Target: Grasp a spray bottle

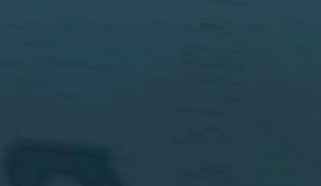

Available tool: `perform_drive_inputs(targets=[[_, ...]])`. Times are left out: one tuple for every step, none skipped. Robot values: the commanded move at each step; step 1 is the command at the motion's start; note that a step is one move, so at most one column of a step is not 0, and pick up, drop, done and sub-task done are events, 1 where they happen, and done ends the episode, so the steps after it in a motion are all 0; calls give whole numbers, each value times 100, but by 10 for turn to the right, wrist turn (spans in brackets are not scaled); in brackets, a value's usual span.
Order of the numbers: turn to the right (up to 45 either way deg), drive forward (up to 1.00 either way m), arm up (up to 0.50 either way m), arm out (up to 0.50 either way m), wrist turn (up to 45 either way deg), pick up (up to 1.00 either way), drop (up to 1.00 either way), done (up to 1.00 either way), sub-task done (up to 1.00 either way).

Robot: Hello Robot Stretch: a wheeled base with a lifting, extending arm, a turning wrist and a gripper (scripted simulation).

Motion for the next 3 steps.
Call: perform_drive_inputs(targets=[[0, 0, 0, 0, 450, 0, 0, 0, 0], [0, 0, 0, 0, 450, 0, 0, 0, 0], [0, 0, 0, 0, 90, 0, 0, 0, 0]])
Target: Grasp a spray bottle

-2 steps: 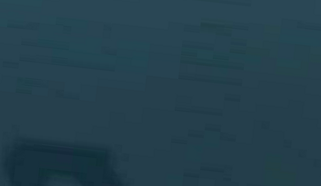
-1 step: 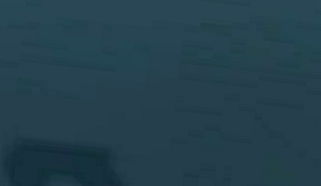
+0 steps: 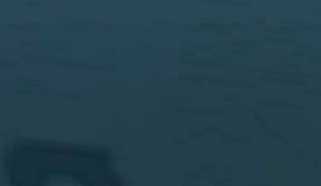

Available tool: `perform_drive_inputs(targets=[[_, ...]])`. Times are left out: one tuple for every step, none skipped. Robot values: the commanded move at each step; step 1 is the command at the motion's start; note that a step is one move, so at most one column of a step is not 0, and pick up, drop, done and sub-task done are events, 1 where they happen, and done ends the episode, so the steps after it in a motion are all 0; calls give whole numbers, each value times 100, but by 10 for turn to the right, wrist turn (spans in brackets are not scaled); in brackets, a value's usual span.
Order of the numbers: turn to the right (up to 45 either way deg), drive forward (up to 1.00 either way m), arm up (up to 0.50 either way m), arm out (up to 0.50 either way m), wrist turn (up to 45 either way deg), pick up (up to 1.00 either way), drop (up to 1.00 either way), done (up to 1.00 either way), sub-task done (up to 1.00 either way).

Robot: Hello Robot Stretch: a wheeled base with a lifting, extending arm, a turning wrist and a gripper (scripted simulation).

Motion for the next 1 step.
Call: perform_drive_inputs(targets=[[0, 0, 0, 0, 30, 0, 0, 0, 0]])
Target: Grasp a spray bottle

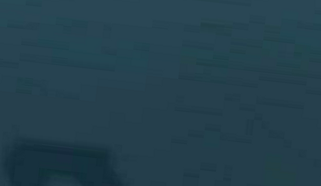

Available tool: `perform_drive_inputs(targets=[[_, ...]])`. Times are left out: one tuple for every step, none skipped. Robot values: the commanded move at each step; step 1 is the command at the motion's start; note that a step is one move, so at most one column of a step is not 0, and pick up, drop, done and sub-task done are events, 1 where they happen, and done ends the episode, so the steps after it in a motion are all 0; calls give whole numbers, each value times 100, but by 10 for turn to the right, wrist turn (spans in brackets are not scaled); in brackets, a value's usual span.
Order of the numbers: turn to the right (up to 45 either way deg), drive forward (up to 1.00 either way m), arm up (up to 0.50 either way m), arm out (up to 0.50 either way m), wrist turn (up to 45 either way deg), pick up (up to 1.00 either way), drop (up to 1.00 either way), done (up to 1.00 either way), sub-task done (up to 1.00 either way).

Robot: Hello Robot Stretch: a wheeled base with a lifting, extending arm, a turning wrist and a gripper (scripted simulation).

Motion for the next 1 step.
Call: perform_drive_inputs(targets=[[0, 0, 0, -6, 0, 0, 0, 0, 0]])
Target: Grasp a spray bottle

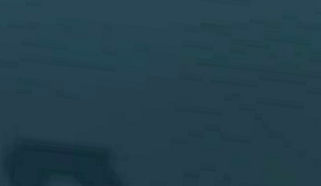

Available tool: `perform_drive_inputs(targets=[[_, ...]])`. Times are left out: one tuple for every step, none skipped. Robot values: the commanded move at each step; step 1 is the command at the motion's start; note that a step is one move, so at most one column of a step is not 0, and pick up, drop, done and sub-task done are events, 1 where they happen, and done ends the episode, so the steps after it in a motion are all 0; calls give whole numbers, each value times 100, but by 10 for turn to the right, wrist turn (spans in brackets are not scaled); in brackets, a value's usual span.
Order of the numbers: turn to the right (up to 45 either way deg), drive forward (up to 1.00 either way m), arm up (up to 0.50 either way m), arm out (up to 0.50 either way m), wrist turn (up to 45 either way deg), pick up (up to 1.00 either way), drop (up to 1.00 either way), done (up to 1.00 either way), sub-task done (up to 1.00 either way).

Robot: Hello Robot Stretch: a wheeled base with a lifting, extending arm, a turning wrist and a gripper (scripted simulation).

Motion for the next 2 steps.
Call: perform_drive_inputs(targets=[[0, 0, -46, 0, 0, 0, 0, 0, 0], [0, 0, 0, 0, 0, 100, 0, 0, 0]])
